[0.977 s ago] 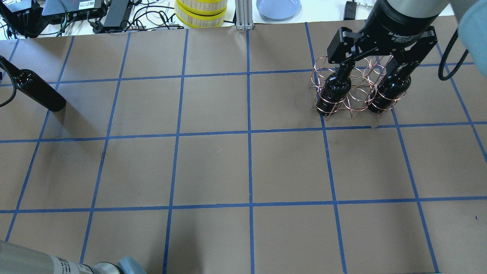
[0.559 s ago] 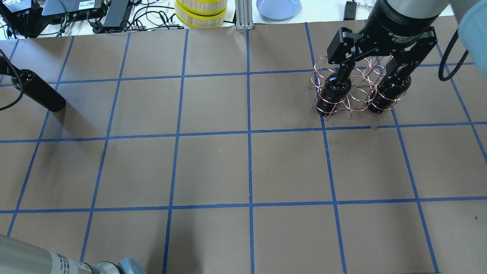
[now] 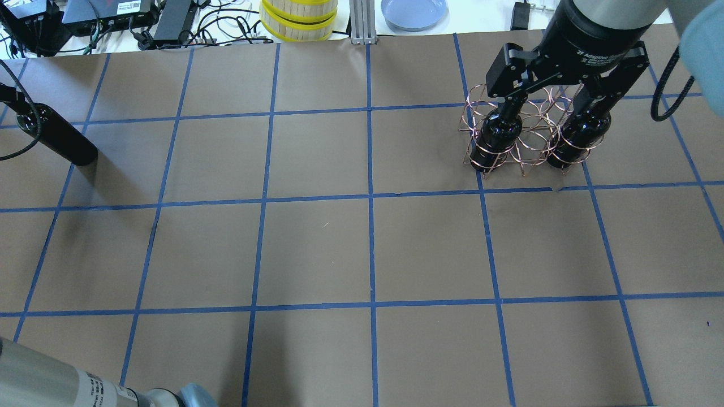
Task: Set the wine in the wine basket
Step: 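Lower the left gripper around the bottle neck and close it, then lift the bottle and carry it toward the table center with the left gripper, then set the bottle upright with the left gripper while the right gripper hovers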
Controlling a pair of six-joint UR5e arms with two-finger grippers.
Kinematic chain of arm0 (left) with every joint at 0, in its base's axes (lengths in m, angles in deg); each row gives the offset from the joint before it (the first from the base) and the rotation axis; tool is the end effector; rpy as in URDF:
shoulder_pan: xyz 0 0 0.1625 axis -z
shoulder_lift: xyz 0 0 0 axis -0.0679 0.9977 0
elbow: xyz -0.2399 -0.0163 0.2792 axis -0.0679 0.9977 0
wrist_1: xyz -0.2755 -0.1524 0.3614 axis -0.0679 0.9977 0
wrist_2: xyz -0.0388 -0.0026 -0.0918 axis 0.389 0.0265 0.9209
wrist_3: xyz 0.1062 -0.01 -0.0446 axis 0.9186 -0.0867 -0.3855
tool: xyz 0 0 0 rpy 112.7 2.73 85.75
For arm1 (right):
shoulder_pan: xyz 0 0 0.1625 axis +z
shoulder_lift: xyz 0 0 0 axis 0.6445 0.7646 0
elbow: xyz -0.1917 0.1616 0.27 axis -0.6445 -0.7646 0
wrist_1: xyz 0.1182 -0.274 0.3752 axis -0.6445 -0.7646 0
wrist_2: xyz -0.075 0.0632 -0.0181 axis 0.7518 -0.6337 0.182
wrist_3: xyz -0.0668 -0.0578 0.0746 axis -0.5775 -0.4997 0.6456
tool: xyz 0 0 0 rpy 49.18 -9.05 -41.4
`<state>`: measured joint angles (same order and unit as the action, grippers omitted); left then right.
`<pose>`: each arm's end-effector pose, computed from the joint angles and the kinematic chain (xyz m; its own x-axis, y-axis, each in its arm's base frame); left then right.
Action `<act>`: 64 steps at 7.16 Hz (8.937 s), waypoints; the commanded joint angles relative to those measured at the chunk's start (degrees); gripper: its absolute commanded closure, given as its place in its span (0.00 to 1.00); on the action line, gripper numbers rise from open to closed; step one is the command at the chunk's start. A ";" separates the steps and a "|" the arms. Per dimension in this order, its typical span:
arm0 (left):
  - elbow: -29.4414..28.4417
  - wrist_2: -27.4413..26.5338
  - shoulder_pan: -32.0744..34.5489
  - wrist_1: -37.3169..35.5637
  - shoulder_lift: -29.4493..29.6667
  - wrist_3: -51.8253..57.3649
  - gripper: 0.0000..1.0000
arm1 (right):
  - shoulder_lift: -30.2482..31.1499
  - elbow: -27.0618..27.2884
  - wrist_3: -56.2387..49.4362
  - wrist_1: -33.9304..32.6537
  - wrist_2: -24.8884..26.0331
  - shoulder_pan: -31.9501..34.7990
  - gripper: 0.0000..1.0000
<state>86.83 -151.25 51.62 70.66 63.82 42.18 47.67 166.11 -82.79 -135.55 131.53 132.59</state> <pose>0.3475 -0.6398 0.2718 -0.9952 0.0715 -0.0673 0.0963 0.8426 -0.5298 0.1553 -0.5325 0.4825 -0.9988 0.0499 -0.0023 0.0499 0.9920 -0.1157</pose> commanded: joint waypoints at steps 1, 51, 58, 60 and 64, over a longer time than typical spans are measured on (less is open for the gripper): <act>-0.41 0.12 0.44 -0.05 0.73 -0.03 0.06 | -0.13 0.44 -0.11 -0.72 -0.57 0.00 0.00; 25.33 -30.20 58.36 7.51 -25.81 -65.41 0.96 | -10.24 -2.20 10.79 -1.51 -0.14 5.80 0.00; 26.30 -30.20 58.45 7.07 -26.25 -65.86 0.96 | -10.50 -1.23 10.96 -3.27 -0.58 6.68 0.00; 26.21 -30.11 57.92 3.92 -25.38 -65.68 0.96 | -10.50 -1.23 10.87 -3.27 -0.58 6.68 0.00; 25.33 -30.20 57.57 1.35 -22.49 -65.68 0.96 | -10.50 -1.23 10.87 -3.27 -0.58 6.68 0.00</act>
<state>112.31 -181.39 109.16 72.23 40.31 -23.43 37.16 164.92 -71.92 -138.82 130.95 139.27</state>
